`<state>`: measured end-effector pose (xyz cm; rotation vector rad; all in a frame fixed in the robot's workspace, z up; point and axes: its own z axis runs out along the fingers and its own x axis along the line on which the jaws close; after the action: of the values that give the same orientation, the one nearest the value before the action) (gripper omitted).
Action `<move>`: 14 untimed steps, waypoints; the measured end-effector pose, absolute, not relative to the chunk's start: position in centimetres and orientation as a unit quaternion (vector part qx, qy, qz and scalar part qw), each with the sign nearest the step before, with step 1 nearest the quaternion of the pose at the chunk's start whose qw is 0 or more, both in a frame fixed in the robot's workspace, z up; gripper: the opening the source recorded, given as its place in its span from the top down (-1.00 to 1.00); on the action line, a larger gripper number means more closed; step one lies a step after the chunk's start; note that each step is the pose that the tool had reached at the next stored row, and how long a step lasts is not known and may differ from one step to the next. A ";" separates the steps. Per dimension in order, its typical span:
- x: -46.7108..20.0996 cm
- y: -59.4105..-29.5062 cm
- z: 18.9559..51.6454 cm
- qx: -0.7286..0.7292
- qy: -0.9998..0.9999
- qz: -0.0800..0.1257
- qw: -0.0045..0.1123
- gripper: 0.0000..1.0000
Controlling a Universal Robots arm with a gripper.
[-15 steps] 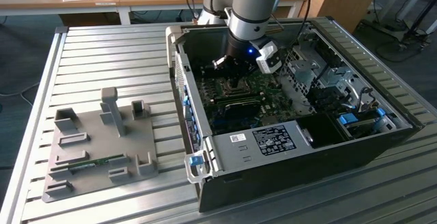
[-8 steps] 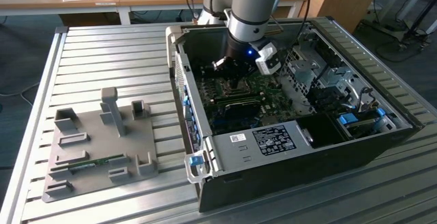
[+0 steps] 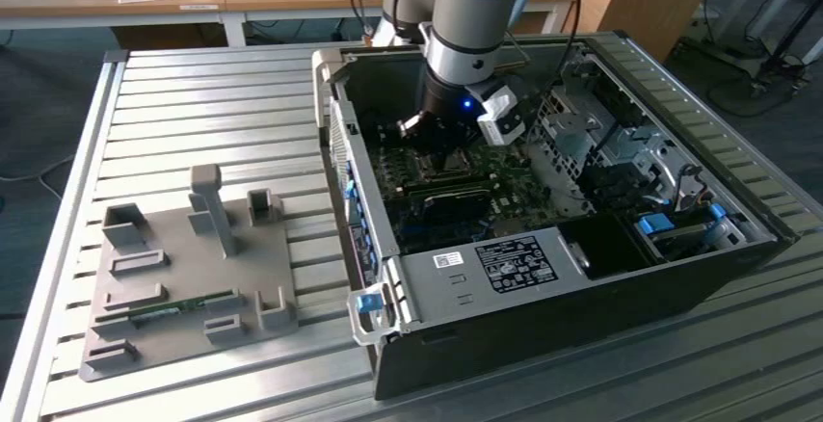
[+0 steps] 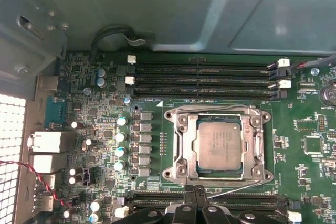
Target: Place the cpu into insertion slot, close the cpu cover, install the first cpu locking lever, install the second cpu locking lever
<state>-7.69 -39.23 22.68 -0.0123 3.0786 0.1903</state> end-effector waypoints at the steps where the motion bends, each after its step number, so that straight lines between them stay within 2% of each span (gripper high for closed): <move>1: -7.7 -39.2 22.6 -0.004 0.998 0.062 0.029 0.79; 14: -8.5 -39.2 21.6 -0.004 0.998 0.062 0.031 0.79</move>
<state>-8.49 -39.23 21.62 -0.0128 3.0728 0.1896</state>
